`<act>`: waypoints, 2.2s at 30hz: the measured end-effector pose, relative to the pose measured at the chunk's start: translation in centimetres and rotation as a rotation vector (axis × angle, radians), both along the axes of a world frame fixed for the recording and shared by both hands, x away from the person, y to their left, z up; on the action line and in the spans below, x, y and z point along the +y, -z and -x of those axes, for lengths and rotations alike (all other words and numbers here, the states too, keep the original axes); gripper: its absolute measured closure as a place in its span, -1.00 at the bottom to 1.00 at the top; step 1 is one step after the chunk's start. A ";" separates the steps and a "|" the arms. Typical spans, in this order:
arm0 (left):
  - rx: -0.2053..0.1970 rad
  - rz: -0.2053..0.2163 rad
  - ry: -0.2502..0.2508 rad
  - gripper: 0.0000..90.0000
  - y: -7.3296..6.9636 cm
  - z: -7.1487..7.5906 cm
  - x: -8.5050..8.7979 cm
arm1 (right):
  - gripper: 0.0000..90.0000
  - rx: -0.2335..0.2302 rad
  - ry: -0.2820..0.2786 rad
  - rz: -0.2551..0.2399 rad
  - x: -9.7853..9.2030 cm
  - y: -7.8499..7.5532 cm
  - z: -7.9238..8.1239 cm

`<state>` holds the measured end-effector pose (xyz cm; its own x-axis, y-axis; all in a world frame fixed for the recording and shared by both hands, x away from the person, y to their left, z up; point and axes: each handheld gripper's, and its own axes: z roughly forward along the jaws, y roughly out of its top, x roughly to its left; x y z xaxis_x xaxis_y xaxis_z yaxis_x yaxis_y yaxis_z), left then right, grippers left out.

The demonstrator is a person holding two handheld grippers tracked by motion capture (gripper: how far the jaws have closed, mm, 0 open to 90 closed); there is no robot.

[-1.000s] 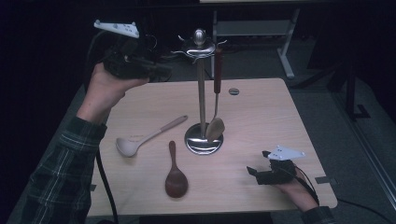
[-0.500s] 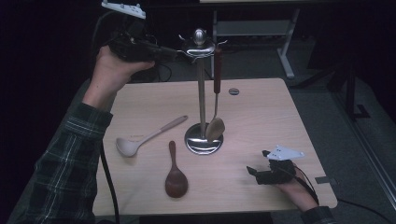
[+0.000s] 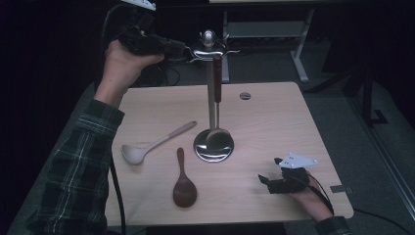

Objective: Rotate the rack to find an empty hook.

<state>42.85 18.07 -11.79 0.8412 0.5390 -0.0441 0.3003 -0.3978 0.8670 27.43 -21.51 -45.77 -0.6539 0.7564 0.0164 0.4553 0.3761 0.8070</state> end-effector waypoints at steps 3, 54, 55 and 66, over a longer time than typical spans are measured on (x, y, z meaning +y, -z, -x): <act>0.007 0.007 -0.002 1.00 0.1 -0.3 0.0 | -0.69 -0.001 0.004 0.001 0.1 0.0 0.0; 0.007 0.035 0.032 1.00 0.2 1.2 -0.2 | -0.70 0.019 -0.006 0.016 0.3 0.3 0.0; 0.005 0.034 0.025 1.00 0.2 1.1 -0.3 | -0.70 0.021 -0.005 0.016 0.3 0.3 0.0; 0.007 0.017 0.027 1.00 0.1 1.9 -0.3 | -0.70 0.022 -0.007 0.015 0.3 0.3 -0.1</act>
<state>40.92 17.80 -11.94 0.8551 0.5152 -0.0586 0.2955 -0.3912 0.8716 27.53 -21.25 -46.10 -0.6591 0.7518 0.0196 0.4698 0.3912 0.7913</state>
